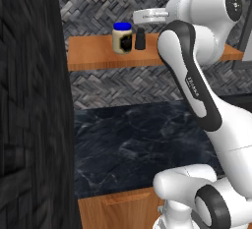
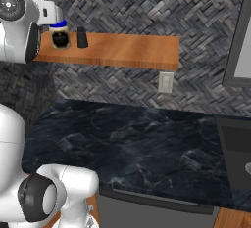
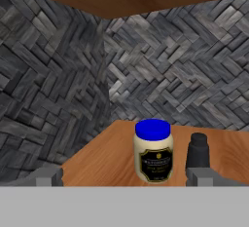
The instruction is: Collect the turmeric, mayonnaise, and shaker from the cabinet and place them next to the stove.
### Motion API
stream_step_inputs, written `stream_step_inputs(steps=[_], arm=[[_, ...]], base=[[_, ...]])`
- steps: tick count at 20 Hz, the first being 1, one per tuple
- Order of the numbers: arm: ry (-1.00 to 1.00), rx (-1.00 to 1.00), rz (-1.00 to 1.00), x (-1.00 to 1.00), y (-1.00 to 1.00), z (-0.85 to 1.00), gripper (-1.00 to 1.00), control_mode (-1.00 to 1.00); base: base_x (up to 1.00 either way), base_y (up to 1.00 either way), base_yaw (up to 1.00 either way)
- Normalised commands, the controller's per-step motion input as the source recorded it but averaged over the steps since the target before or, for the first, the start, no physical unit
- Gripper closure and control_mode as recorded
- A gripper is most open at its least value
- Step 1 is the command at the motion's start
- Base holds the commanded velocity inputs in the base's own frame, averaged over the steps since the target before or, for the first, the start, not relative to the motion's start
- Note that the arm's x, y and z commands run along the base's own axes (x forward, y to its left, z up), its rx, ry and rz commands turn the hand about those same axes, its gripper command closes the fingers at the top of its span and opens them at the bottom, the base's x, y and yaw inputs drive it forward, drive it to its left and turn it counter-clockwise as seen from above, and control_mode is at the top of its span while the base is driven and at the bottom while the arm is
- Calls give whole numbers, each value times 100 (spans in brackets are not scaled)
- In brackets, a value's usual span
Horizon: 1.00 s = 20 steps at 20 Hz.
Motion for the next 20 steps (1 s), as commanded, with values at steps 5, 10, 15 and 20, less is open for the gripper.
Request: stream_step_inputs(steps=[5, 10, 15, 20], arm=[[1, 0, 0, 42, -16, 0, -100, -100], [1, 0, 0, 29, -6, 0, -100, -100], [1, 0, -1, 31, 0, -1, -100, -100], [1, -2, 0, 30, 0, -10, -100, -100]], base=[[0, 0, 0], [0, 0, 0], [0, 0, 0], [0, 0, 0]])
